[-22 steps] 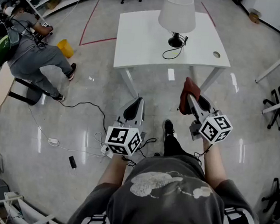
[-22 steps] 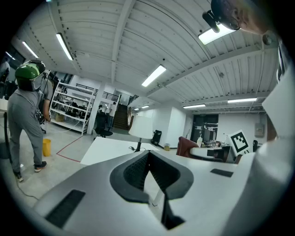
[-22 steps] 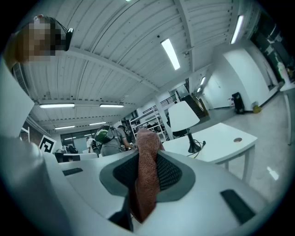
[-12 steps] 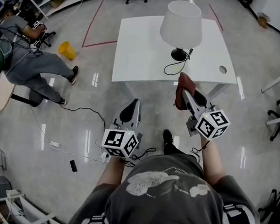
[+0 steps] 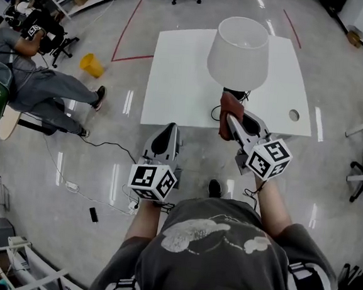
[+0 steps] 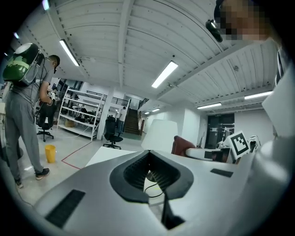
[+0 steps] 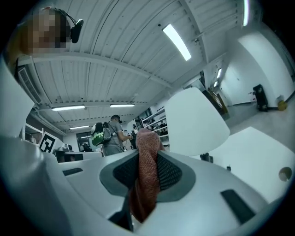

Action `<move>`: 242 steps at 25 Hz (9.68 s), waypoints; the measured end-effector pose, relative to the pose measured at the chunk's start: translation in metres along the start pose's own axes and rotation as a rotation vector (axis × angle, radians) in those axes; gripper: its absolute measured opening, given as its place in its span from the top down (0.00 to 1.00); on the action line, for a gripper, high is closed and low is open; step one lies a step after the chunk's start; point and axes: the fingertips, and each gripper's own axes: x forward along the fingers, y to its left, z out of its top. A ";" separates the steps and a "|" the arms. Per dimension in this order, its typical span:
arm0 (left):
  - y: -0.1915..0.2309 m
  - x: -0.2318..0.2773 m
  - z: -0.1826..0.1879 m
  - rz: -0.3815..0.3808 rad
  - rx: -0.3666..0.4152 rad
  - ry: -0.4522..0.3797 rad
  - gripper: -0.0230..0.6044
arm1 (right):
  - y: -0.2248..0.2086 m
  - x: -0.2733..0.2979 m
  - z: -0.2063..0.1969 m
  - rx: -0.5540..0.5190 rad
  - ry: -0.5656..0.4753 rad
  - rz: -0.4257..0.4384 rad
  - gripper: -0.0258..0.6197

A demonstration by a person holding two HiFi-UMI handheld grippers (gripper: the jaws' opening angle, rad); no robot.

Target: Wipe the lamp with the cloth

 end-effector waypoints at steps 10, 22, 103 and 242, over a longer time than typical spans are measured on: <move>0.036 0.016 0.027 0.075 0.010 -0.022 0.95 | 0.012 0.051 0.004 0.007 0.030 0.090 0.83; 0.097 0.041 0.043 -0.017 0.025 -0.031 0.95 | 0.033 0.104 -0.007 0.000 0.010 0.016 0.83; 0.108 0.361 0.116 -1.176 0.047 0.140 0.95 | -0.103 0.230 0.143 0.291 -0.746 -1.231 0.83; -0.045 0.151 0.044 -0.432 -0.012 0.049 0.95 | -0.073 0.032 0.067 0.066 -0.130 -0.209 0.83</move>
